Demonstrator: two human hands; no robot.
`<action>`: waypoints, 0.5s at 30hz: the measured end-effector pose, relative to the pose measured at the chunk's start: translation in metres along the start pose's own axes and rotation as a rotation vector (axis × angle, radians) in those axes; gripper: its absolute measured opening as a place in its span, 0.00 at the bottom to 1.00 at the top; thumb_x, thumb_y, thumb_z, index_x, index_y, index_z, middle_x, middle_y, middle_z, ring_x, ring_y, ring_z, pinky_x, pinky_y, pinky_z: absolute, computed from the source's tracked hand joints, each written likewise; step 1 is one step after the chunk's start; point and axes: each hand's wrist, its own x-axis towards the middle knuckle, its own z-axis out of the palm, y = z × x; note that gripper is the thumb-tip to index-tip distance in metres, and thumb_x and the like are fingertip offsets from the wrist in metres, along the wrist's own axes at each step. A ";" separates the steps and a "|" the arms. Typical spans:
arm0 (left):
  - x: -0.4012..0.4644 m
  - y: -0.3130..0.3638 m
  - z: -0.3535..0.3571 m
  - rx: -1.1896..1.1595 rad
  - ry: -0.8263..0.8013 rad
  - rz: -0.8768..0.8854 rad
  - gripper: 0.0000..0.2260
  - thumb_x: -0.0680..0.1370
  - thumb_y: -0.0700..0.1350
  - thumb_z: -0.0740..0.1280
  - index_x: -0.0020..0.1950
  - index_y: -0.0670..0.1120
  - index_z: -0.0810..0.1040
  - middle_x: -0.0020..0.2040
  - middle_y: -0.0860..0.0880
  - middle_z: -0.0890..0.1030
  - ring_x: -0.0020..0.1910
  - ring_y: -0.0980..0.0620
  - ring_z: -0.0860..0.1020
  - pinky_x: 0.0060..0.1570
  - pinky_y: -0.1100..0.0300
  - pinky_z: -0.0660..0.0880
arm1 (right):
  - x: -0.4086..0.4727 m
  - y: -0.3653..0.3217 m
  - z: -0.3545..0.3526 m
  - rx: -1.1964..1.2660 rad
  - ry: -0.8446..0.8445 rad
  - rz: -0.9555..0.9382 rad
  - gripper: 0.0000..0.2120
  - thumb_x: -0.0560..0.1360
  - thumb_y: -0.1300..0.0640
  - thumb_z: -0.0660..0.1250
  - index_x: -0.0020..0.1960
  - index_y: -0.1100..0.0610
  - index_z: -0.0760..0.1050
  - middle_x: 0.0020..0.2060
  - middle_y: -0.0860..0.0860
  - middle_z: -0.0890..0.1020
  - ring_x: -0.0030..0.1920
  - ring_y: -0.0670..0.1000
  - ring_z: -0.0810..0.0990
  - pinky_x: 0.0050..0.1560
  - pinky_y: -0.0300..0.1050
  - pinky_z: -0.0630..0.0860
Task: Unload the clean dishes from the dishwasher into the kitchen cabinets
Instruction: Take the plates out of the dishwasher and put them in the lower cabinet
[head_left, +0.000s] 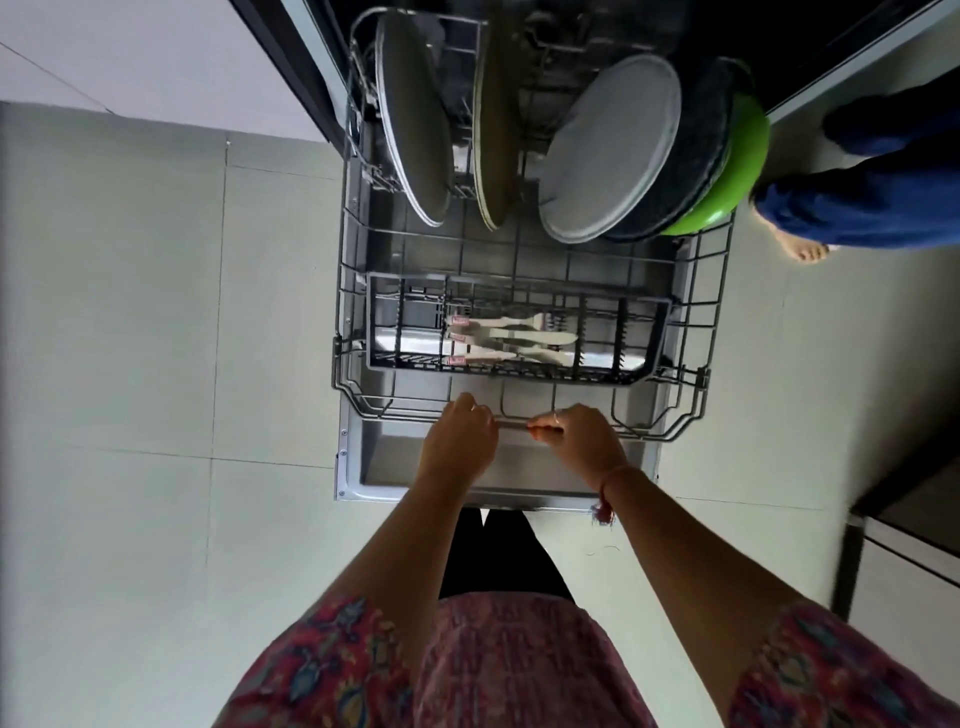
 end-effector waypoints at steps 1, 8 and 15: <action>-0.005 -0.001 0.004 0.000 -0.010 -0.012 0.14 0.81 0.42 0.56 0.59 0.39 0.78 0.57 0.41 0.75 0.57 0.43 0.76 0.55 0.52 0.74 | -0.004 0.001 0.005 -0.010 -0.011 0.004 0.10 0.76 0.56 0.68 0.56 0.56 0.82 0.49 0.54 0.85 0.49 0.51 0.83 0.57 0.44 0.76; -0.030 0.000 0.017 -0.084 -0.144 -0.149 0.14 0.81 0.44 0.56 0.60 0.40 0.77 0.60 0.42 0.74 0.59 0.43 0.74 0.54 0.54 0.72 | -0.020 0.002 0.021 -0.055 -0.136 0.072 0.11 0.76 0.57 0.67 0.56 0.57 0.82 0.50 0.55 0.85 0.53 0.52 0.82 0.59 0.43 0.74; -0.053 -0.010 0.011 -0.294 -0.145 -0.152 0.15 0.81 0.43 0.56 0.57 0.38 0.79 0.61 0.38 0.77 0.65 0.44 0.72 0.63 0.55 0.70 | 0.004 -0.042 0.004 -0.216 -0.402 0.282 0.09 0.75 0.60 0.62 0.47 0.64 0.77 0.41 0.59 0.80 0.42 0.58 0.83 0.33 0.39 0.76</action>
